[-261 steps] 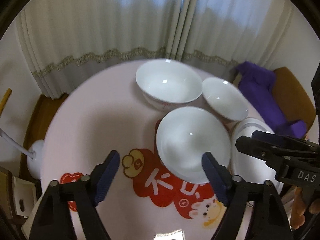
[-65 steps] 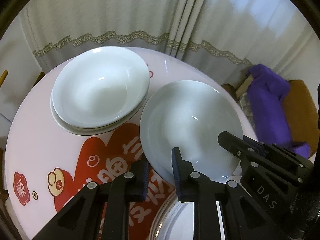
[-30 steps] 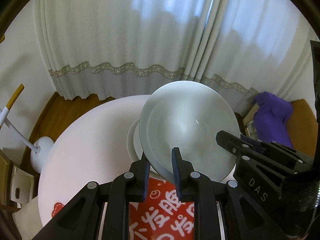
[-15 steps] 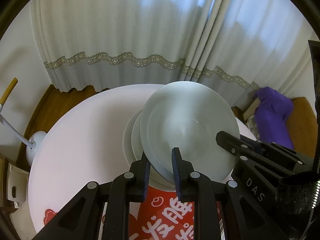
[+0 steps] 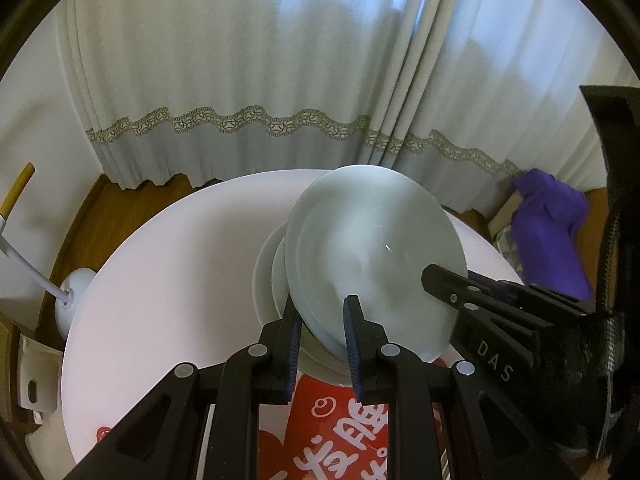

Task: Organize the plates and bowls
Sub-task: 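Carry the bowl with both grippers and lower it into the nested bowls, then open both grippers and lift them off the bowl stack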

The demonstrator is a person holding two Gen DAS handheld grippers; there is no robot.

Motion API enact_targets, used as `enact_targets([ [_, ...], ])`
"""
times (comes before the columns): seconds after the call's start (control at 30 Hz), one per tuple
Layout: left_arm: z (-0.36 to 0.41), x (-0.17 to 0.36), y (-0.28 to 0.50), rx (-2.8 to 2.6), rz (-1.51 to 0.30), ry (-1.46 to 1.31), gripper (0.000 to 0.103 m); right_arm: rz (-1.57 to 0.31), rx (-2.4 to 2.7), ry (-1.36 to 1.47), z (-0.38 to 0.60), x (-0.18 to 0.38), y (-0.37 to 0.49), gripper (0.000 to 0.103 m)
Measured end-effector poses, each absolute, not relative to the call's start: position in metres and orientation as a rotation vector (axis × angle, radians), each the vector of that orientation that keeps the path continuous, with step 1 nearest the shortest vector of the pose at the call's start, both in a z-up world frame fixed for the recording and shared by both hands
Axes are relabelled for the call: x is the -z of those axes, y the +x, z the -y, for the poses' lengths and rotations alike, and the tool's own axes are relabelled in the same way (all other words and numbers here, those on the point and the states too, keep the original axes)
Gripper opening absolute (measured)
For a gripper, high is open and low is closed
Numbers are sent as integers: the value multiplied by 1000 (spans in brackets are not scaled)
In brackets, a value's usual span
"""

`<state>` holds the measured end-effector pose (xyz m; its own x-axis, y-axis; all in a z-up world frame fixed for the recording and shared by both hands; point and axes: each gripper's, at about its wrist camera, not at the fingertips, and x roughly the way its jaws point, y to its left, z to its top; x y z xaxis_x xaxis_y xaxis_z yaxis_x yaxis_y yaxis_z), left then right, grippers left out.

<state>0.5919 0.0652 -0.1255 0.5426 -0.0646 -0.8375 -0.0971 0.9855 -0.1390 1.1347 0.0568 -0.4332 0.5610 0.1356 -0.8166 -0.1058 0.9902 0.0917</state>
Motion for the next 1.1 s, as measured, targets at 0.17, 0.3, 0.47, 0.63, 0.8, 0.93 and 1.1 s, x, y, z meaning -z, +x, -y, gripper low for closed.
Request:
enact_targets([
  [0.17, -66, 122, 591, -6, -1010, -172, 18, -970, -145, 41, -58, 435, 1134, 13],
  [0.3, -67, 119, 592, 6, -1019, -165, 18, -973, -149, 50, -56, 435, 1133, 13],
  [0.47, -69, 116, 592, 14, -1028, -173, 20, -976, -154, 53, -57, 435, 1135, 13],
  [0.63, -71, 113, 589, 32, -1035, -182, 22, -975, -157, 57, -55, 435, 1135, 12],
  [0.8, -75, 109, 584, 36, -1032, -195, 22, -968, -148, 52, -57, 435, 1134, 10],
  [0.93, -81, 102, 579, 33, -1020, -199, 21, -968, -139, 50, -60, 435, 1133, 10],
  [1.1, -90, 101, 575, 16, -1020, -208, 24, -969, -140, 41, -64, 433, 1132, 14],
])
